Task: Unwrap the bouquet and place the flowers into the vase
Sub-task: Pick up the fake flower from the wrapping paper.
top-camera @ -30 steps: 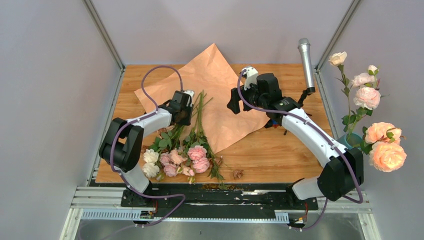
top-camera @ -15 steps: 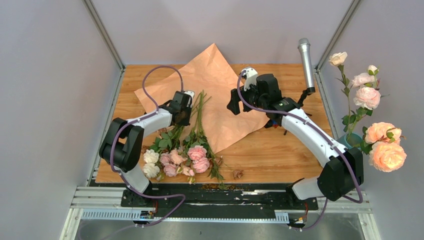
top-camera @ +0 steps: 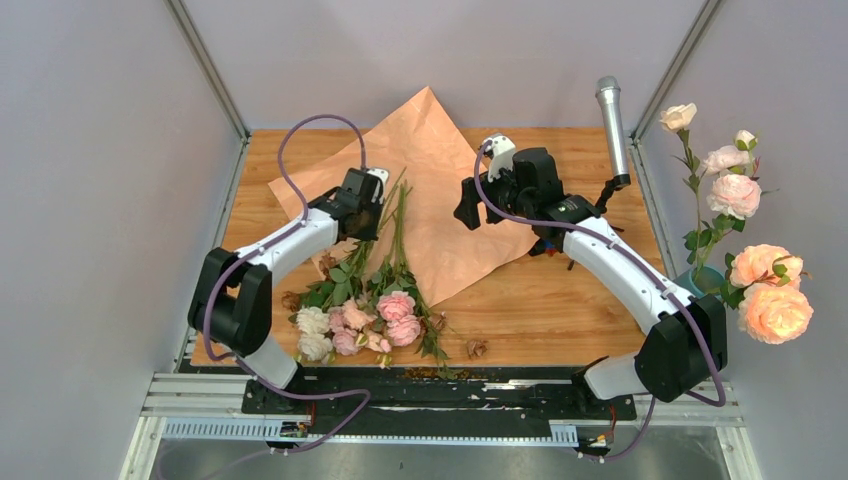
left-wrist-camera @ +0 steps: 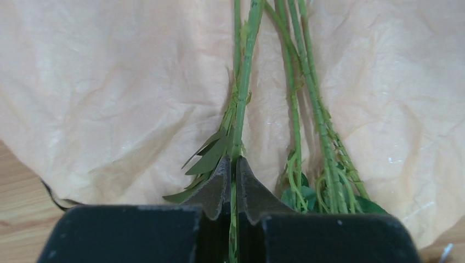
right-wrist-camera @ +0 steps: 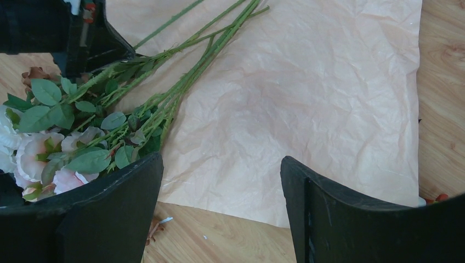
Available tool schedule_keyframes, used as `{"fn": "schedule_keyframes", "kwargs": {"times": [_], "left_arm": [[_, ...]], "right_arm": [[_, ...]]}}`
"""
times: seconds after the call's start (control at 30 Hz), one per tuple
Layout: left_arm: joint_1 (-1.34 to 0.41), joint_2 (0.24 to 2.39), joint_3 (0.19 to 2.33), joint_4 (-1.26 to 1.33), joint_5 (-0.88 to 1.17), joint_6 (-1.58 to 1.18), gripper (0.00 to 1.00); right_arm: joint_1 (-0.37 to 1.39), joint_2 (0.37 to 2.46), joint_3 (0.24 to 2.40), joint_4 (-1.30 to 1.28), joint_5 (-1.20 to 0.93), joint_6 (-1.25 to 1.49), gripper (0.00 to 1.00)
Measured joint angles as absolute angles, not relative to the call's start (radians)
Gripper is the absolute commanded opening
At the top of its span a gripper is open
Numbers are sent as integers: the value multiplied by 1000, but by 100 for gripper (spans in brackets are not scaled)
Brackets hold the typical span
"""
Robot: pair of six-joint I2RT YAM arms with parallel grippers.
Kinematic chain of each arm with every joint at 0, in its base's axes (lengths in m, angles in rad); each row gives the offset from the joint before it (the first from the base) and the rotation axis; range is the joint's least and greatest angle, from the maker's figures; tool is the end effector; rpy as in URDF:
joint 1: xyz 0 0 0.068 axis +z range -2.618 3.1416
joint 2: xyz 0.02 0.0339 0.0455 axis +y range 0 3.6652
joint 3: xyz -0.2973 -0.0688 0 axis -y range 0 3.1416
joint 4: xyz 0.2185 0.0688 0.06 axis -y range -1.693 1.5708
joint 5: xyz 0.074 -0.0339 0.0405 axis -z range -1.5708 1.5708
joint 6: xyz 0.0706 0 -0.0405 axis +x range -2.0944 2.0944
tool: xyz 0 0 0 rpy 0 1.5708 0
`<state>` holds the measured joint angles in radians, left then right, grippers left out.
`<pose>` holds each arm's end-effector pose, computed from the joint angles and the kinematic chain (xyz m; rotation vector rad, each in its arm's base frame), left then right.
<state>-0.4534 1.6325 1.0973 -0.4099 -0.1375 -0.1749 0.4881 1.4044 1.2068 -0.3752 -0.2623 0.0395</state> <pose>0.3109 -0.1407 0.2337 0.2924 2.4879 -0.0863 0.2708 0.1645 0.3456 -0.6359 2.0847 0.5858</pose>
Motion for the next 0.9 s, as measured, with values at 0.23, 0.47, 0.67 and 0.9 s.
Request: {"fn": "schedule_keyframes", "kwargs": {"times": [0.23,0.47,0.67,0.9], "left_arm": [[-455,1542,1203,-552,-136,-150,0],[-456,1420,1233,-678,-117,-142,0],[-456,1328,1359,-751,-78,-143,0],[-457,1237,1417,-767,8,-159,0]], "right_arm": [[488,1404,1203,-375,-263,39,80],[488,1404,1201,-313,-342,55,82],[504,1404,1196,-167,-476,76,82],[529,1423,1210,43,-517,307,82]]}}
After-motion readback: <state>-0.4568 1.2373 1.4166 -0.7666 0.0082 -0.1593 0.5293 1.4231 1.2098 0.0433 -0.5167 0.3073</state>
